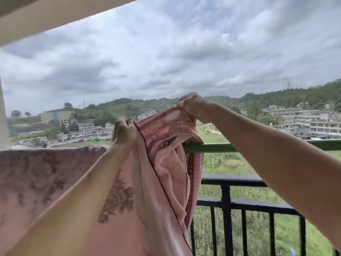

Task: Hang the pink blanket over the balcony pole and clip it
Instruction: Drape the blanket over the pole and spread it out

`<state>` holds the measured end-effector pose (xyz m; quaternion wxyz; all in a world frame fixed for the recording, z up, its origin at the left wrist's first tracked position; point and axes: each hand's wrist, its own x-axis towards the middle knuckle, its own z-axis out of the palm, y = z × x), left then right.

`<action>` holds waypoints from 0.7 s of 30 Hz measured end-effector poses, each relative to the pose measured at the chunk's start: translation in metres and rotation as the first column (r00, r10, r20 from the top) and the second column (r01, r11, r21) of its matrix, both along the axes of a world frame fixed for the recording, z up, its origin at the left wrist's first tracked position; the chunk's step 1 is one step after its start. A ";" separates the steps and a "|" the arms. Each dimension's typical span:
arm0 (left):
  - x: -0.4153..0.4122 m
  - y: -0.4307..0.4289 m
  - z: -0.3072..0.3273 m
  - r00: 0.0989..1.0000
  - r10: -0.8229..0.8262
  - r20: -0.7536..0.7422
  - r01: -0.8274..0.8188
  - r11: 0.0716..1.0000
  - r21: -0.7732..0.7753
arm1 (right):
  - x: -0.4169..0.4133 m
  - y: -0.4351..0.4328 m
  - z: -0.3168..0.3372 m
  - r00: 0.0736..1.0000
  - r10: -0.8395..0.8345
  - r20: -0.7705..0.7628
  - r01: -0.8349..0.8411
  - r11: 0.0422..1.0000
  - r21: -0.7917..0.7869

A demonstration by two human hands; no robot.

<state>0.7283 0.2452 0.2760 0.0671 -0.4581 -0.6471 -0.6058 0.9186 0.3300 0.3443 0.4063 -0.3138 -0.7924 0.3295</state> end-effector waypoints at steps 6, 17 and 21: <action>-0.046 0.029 -0.032 0.973 -0.065 -0.220 0.009 0.969 -0.246 | -0.033 0.022 -0.021 0.947 0.000 0.321 0.002 1.000 -0.008; -0.039 0.032 -0.045 0.905 -0.082 -0.417 0.045 0.994 -0.098 | 0.198 0.009 -0.002 0.865 -0.493 0.095 0.479 0.867 0.141; -0.015 0.031 -0.043 0.915 -0.068 -0.399 0.032 0.995 -0.095 | 0.297 -0.005 -0.010 0.803 -0.594 -0.057 0.597 0.800 0.070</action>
